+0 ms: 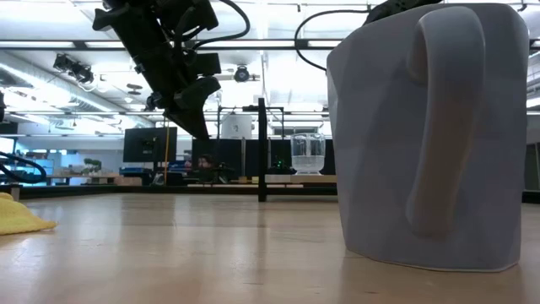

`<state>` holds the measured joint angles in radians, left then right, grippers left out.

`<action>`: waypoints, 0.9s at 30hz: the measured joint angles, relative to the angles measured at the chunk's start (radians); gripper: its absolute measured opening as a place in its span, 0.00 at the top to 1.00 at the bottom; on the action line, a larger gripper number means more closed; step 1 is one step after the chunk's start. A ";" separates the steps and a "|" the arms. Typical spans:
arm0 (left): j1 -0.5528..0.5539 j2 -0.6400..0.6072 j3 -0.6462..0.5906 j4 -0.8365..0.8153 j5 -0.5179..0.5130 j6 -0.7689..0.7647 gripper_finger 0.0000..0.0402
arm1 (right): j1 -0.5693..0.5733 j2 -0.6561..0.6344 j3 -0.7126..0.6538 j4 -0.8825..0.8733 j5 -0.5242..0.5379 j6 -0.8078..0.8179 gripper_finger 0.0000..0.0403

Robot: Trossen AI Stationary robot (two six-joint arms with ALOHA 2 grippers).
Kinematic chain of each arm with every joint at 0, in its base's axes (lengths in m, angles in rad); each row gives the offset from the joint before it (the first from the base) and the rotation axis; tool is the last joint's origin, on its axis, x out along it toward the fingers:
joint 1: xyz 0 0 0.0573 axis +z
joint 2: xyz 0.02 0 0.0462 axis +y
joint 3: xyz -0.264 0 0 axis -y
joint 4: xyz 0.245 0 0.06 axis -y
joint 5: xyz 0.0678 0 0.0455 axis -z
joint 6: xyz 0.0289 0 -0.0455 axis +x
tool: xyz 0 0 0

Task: Stack small to large cups/mugs on shelf
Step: Put the light blue mug on the shelf, then put the blue mug on the shelf

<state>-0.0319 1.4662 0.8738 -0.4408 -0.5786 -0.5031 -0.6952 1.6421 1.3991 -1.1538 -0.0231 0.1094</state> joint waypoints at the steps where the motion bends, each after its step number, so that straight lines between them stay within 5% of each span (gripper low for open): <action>1: 0.000 0.000 0.000 0.000 0.000 0.000 0.94 | 0.000 0.000 0.000 0.008 0.000 0.002 0.92; 18: 0.000 0.000 0.000 0.000 0.000 0.002 0.94 | -0.003 0.000 0.006 0.012 0.030 0.016 0.83; 27: 0.000 0.000 0.000 0.000 0.000 0.000 0.91 | 0.000 0.000 0.146 -0.122 0.030 0.075 0.83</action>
<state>-0.0322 1.4664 0.8738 -0.4408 -0.5789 -0.5033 -0.6951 1.6417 1.5450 -1.2761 0.0067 0.1841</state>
